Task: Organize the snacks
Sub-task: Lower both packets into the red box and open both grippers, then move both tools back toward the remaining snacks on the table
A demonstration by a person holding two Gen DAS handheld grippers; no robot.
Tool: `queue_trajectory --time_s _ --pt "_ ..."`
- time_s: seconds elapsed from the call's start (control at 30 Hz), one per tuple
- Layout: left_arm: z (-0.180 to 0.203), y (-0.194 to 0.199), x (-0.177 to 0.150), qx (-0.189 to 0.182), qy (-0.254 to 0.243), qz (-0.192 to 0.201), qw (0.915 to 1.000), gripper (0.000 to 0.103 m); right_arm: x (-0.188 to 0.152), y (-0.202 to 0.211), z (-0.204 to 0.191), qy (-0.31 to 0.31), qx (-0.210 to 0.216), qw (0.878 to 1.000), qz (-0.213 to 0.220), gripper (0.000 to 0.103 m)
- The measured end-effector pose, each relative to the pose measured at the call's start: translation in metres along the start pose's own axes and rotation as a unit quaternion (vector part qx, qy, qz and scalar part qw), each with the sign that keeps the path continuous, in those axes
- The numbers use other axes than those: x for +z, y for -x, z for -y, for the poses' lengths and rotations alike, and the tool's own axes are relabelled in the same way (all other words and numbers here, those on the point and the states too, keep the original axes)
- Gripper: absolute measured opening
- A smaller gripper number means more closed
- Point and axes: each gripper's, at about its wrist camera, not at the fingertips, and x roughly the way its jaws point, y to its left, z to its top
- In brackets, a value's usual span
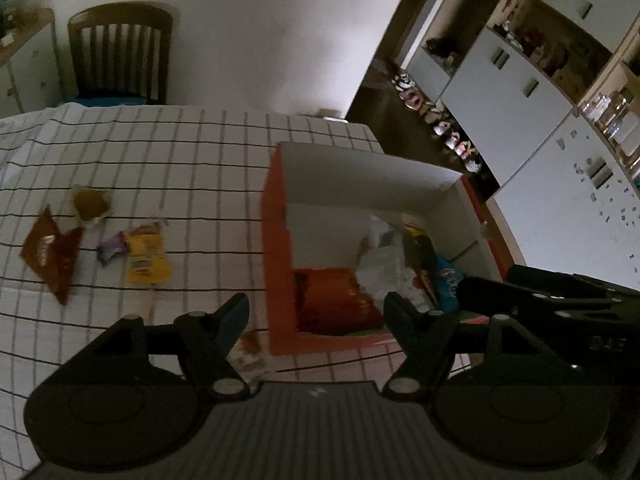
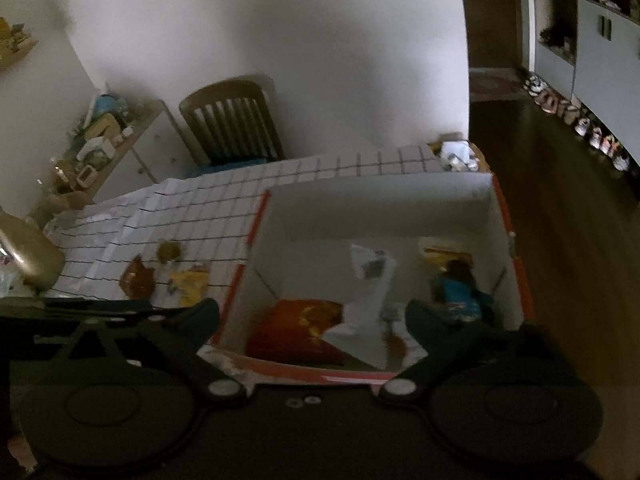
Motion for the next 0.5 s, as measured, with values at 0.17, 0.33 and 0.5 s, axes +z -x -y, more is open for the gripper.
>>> queue_trajectory --time_s 0.17,0.33,0.5 --pt "-0.037 0.020 -0.002 0.004 0.008 0.010 0.9999 0.074 0.001 -0.001 -0.034 0.009 0.006 1.000 0.002 0.100" --pt "-0.086 0.042 0.000 0.025 0.011 0.027 0.9993 0.074 0.002 -0.008 -0.071 0.022 0.006 1.000 0.006 0.101" --pt "-0.139 0.058 0.006 0.047 0.025 0.042 0.9977 0.081 -0.003 -0.022 -0.104 0.030 0.008 1.000 -0.001 0.102"
